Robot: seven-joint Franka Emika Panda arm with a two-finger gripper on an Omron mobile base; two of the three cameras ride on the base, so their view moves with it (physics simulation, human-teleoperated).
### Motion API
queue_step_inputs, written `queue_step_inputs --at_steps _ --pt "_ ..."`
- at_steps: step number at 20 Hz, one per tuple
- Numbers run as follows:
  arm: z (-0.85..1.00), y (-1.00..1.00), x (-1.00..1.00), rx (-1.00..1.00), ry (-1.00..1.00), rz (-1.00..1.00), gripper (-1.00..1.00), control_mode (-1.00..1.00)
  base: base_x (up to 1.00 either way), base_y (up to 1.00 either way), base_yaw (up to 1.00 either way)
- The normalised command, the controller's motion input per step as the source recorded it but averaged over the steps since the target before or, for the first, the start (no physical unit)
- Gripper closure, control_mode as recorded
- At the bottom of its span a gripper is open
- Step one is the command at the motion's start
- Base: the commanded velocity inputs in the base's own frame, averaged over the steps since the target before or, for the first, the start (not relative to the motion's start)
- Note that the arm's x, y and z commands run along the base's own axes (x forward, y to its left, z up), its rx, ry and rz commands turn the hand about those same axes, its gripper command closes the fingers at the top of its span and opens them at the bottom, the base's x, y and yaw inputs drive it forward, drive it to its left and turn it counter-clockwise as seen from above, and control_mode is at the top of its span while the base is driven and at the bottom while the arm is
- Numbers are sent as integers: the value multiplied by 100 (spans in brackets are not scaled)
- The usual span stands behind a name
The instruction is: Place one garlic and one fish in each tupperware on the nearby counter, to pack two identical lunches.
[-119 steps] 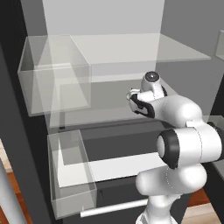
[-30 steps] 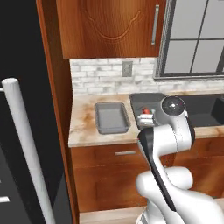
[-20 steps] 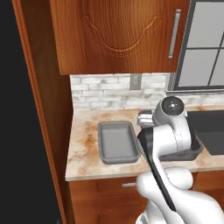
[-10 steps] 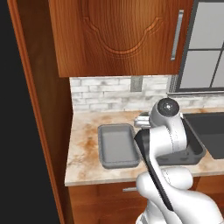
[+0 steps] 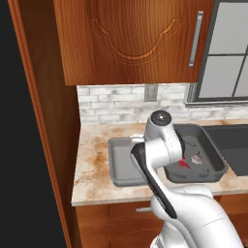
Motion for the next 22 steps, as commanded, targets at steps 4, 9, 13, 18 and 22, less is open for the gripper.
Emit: queue_step_inputs --at_steps 4,9,13,18,22 --pt "-47 54 42 3 9 1 100 -100 0 0 0" --pt "-46 40 24 1 0 4 100 -100 0 0 0" --pt "-37 23 20 7 0 3 100 -100 0 0 0" --pt "-19 0 3 3 0 1 100 -100 0 0 0" --pt "-26 0 19 0 0 0 100 -100 0 0 0"
